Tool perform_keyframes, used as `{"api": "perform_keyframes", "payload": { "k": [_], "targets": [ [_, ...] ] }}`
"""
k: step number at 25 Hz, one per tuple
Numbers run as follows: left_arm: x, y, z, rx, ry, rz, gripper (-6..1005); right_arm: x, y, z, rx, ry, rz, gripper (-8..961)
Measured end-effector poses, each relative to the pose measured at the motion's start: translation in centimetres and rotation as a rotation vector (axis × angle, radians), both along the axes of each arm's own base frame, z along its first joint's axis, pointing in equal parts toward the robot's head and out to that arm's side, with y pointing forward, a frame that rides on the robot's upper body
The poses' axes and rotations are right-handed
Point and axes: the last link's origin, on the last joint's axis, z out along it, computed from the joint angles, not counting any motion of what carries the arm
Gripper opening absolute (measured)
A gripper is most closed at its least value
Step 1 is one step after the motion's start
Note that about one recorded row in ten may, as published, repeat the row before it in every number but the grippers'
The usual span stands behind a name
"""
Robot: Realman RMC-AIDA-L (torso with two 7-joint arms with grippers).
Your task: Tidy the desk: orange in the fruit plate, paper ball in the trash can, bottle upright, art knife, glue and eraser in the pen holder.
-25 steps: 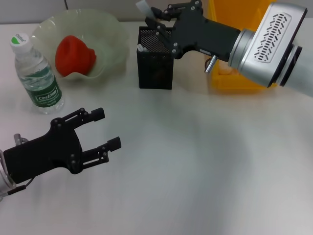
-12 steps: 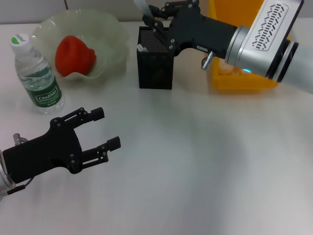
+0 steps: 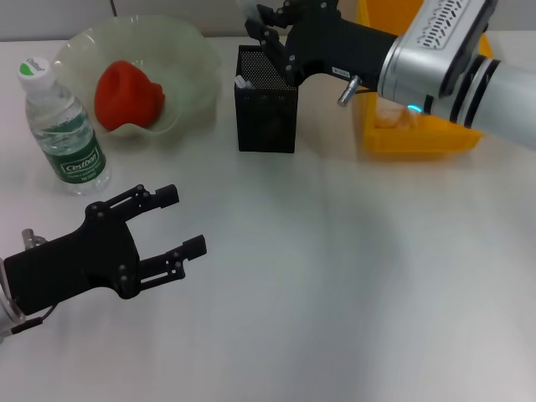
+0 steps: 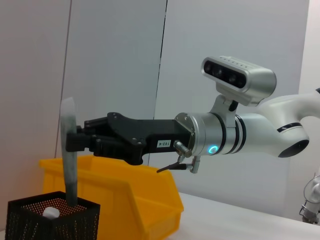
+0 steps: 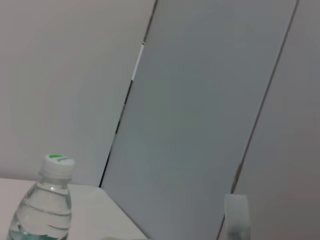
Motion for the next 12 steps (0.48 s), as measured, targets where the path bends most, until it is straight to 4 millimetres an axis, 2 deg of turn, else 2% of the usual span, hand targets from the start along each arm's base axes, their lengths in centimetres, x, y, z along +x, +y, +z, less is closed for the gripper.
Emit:
{"api": "perform_keyframes", "payload": {
  "k": [12],
  "targets": [
    [0.07, 0.03, -0.04, -0.001, 0.000, -0.003, 801, 0.77, 0.38, -0.52, -0.044, 0.014, -0.121, 201]
  ]
}}
